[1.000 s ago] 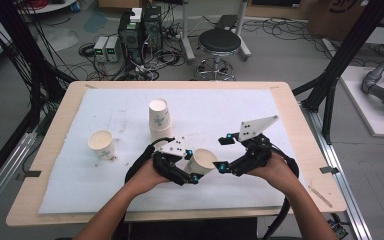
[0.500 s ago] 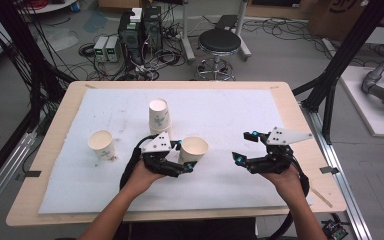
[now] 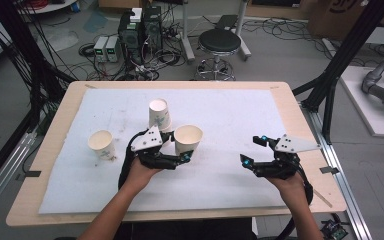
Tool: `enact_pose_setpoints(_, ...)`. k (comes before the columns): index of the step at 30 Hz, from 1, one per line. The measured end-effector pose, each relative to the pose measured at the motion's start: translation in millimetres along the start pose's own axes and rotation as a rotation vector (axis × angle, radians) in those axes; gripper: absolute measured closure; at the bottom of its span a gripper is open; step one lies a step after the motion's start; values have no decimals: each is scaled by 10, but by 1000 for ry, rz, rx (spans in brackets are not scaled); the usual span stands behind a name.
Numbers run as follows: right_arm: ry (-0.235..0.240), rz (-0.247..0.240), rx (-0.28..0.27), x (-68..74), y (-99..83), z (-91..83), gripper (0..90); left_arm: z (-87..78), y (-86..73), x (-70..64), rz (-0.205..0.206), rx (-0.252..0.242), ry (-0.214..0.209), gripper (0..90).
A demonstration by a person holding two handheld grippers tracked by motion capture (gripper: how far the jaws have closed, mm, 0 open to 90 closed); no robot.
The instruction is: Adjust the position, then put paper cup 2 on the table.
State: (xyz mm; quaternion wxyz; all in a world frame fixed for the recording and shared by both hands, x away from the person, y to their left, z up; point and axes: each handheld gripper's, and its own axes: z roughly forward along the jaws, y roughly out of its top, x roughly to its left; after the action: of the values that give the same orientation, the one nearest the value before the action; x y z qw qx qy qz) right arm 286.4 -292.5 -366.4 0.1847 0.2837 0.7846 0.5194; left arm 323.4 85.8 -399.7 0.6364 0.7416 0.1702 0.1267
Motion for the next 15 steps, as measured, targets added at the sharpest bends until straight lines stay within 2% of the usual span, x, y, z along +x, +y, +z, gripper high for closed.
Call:
enact_pose_setpoints(10, -15, 7, 3, -42, -44, -37, 209, 56, -9, 23, -1, -15, 25, 331)
enact_pose_setpoints(15, -22, 15, -1, -58, -57, -62, 209, 153, 6, 50, -7, -29, 39, 329)
